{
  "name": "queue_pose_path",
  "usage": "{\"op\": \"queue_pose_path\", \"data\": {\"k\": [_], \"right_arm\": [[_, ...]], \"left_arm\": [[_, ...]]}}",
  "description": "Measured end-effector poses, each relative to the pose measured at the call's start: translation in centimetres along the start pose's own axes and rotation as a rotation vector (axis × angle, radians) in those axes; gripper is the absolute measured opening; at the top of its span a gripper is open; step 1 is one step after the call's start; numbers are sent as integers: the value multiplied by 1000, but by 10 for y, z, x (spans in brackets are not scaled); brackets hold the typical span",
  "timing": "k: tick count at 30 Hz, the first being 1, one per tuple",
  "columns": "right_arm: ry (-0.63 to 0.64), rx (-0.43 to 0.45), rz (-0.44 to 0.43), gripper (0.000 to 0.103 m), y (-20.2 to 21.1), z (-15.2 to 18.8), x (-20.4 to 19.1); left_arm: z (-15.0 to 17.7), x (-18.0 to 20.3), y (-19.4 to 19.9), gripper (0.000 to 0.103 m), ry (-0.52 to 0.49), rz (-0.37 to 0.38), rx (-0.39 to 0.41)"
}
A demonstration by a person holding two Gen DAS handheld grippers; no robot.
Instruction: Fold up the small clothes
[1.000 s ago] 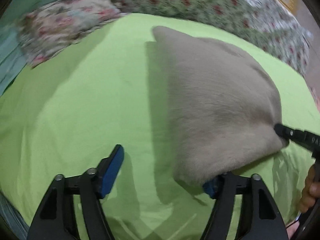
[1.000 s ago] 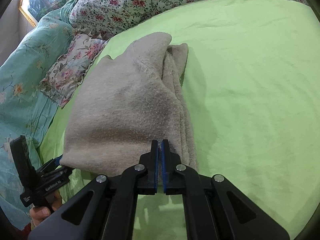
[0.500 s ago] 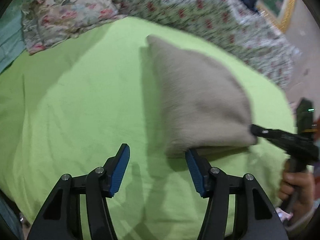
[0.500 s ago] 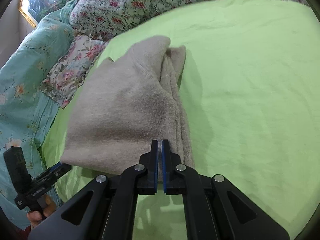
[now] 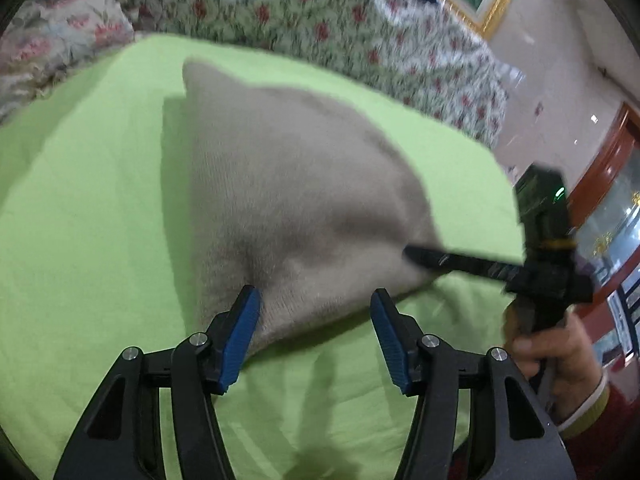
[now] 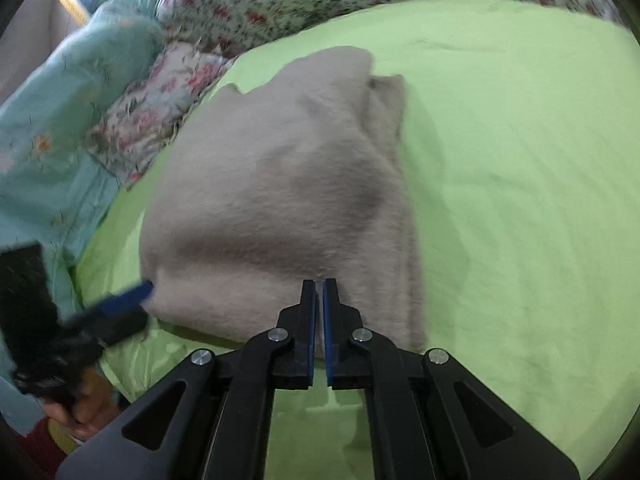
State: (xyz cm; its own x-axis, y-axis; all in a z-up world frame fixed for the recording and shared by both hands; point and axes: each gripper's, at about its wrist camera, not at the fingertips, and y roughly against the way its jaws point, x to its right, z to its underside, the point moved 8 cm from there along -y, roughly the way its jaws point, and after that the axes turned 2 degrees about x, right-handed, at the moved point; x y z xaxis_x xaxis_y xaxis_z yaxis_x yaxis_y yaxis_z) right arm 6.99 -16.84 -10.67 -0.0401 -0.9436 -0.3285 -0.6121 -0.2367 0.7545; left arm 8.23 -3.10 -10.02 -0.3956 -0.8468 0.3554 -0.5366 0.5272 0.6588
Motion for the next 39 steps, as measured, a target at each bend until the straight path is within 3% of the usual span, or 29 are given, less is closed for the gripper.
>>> {"op": "queue_pose_path", "data": {"k": [11, 18, 23, 24, 27, 28, 39], "right_arm": [[14, 10, 64, 0, 10, -3, 11], [-1, 24, 94, 5, 29, -2, 15], [29, 50, 134, 7, 52, 0, 8], [40, 57, 140, 11, 57, 0, 6], [57, 76, 142, 42, 69, 2, -1], [67, 84, 144, 45, 72, 4, -4], [92, 54, 137, 46, 80, 39, -16]], "left_arm": [[7, 7, -5, 59, -33, -35, -22], [4, 0, 16, 60, 2, -75, -56], [-3, -5, 43, 75, -8, -188, -32], [-4, -7, 47, 79, -1, -199, -31], [-1, -15, 56, 82, 27, -228, -36], [0, -17, 58, 82, 32, -239, -36], [23, -27, 68, 89, 46, -329, -69]]}}
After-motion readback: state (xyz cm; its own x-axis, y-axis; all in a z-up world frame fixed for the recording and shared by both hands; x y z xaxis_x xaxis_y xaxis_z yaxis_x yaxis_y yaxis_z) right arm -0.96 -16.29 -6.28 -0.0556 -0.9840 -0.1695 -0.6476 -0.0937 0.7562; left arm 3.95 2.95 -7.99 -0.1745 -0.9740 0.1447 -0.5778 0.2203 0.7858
